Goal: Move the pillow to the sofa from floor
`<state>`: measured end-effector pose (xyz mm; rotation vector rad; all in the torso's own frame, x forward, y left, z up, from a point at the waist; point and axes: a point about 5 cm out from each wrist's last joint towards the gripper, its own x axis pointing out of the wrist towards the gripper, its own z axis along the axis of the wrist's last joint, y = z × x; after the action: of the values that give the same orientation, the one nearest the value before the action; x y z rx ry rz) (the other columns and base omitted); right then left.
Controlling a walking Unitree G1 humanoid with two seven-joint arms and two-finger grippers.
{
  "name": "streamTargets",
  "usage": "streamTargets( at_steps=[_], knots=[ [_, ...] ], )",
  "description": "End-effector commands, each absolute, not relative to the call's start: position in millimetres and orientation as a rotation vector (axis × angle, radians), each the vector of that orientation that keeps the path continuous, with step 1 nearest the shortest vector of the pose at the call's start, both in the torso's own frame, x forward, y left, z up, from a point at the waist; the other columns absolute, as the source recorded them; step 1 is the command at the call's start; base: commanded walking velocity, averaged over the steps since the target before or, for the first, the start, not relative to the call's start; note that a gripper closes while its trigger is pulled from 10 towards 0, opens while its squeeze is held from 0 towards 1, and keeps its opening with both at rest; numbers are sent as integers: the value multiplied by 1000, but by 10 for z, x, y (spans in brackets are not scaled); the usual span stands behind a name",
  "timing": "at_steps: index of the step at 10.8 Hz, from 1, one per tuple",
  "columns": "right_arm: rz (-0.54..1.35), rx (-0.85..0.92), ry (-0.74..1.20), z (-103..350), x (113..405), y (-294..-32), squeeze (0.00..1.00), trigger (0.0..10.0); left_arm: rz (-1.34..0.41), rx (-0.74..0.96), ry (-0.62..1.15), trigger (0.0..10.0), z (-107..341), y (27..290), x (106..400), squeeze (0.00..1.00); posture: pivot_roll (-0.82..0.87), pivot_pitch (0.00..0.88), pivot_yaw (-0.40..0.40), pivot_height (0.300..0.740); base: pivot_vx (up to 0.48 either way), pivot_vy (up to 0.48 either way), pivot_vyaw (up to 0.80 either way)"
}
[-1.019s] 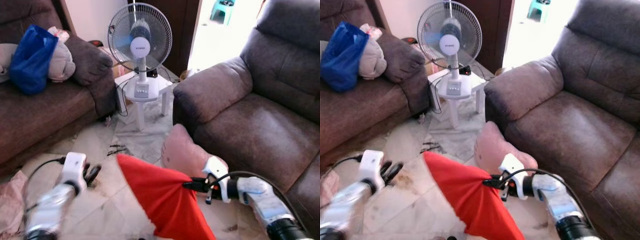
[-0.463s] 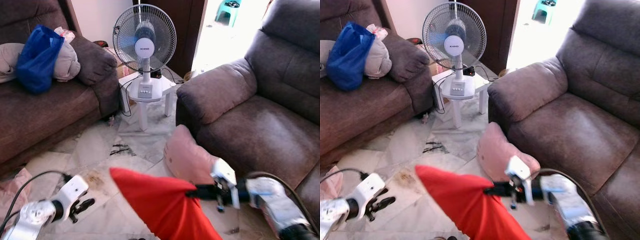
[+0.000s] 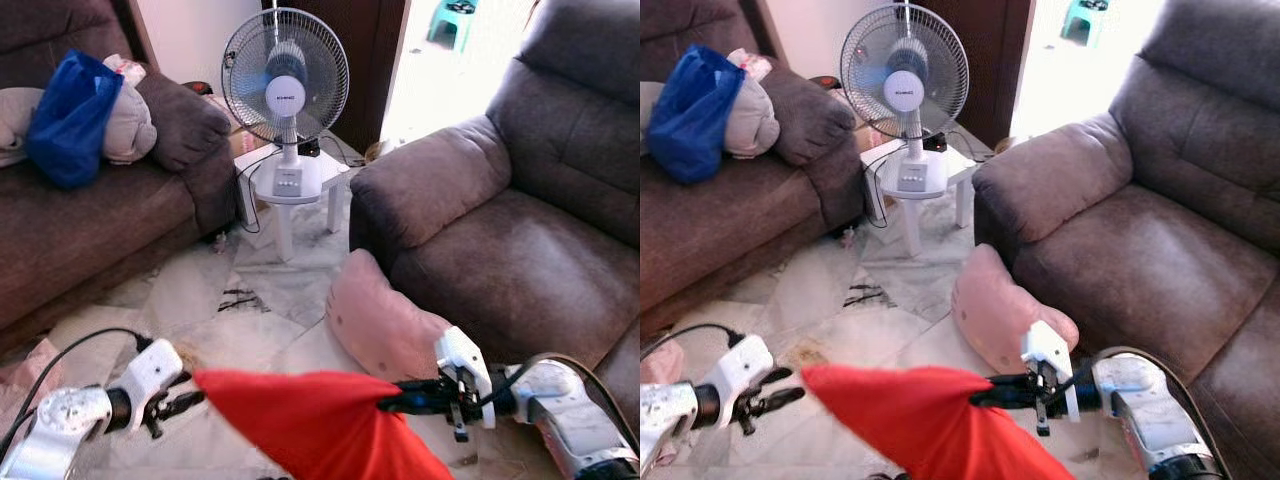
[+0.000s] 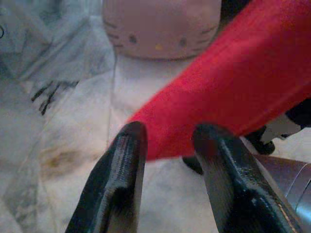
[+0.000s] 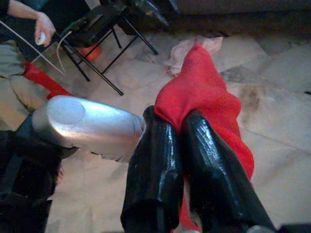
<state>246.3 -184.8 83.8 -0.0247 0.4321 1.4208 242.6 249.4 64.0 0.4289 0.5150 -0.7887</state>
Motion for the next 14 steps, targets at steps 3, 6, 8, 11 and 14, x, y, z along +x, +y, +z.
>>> streamTargets(
  at_steps=[3,6,8,11,14],
  knots=[
    [1488,-11,282,1117,2484,-1833,0,10000,-834,275,528,10000,697,2535,2335,1000,41,98,-11,740,0,0,0],
    [1512,11,260,1212,2486,-1892,0,10000,-905,166,551,10000,735,2520,2261,1000,37,103,-19,740,0,0,0],
    [1533,19,254,1232,2471,-1882,0,10000,-965,222,654,10000,664,2597,2154,1000,35,106,-18,740,0,0,0],
    [1554,24,248,1280,2435,-1888,0,10000,-920,540,696,10000,526,2678,2220,0,27,108,-23,740,0,0,0],
    [1565,20,253,1308,2411,-1911,0,10000,-836,783,555,10000,514,2634,2449,0,16,108,-30,740,0,0,0]
  ],
)
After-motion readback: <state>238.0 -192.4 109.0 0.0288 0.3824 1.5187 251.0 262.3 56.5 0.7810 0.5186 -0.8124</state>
